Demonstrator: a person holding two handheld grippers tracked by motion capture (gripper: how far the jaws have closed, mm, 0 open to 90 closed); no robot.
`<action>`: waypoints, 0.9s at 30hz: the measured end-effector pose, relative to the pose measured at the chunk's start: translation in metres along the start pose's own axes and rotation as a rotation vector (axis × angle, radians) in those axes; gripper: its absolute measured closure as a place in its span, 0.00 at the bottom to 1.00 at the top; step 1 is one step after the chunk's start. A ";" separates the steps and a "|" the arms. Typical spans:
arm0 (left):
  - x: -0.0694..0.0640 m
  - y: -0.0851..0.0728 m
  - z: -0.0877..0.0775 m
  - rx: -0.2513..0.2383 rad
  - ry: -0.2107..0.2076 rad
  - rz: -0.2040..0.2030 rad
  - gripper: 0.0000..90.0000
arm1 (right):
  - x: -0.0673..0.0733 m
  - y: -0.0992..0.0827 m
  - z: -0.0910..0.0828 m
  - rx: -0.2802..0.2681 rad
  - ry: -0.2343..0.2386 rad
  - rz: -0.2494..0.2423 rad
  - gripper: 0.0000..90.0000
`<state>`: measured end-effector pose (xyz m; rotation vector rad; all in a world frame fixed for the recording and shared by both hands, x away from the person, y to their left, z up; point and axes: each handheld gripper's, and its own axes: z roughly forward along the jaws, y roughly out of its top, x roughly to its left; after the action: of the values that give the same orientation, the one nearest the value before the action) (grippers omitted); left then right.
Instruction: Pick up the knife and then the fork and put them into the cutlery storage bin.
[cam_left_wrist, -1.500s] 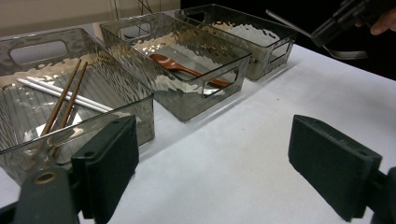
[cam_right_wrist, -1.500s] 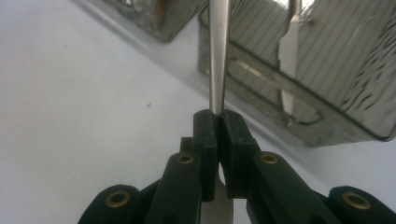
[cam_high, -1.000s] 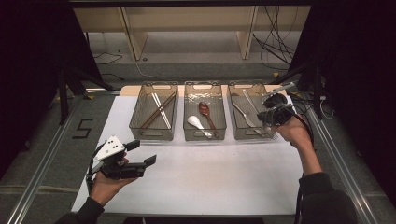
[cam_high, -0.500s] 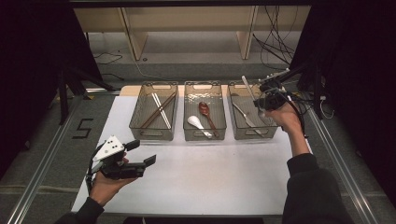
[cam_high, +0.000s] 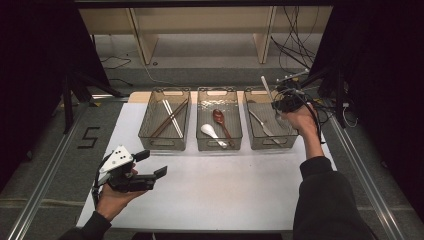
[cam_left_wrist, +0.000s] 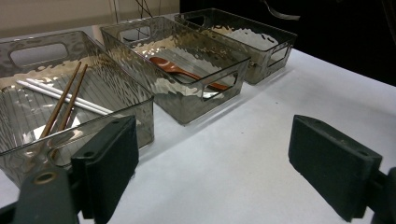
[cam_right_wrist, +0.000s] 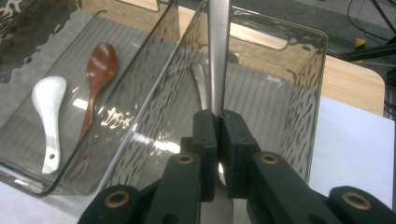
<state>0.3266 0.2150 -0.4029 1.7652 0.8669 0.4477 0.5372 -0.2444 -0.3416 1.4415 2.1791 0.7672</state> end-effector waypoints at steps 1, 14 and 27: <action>0.000 0.000 0.000 0.000 0.000 0.000 0.17 | 0.000 0.000 0.001 -0.001 -0.001 0.005 0.95; 0.000 0.000 0.000 -0.002 -0.001 -0.002 0.17 | 0.000 0.003 0.010 0.007 -0.015 0.029 0.95; 0.000 0.000 0.000 0.001 -0.002 0.000 0.17 | 0.003 0.008 0.010 -0.003 0.041 0.043 0.66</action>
<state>0.3265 0.2149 -0.4030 1.7661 0.8659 0.4449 0.5481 -0.2366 -0.3440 1.4881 2.1830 0.8212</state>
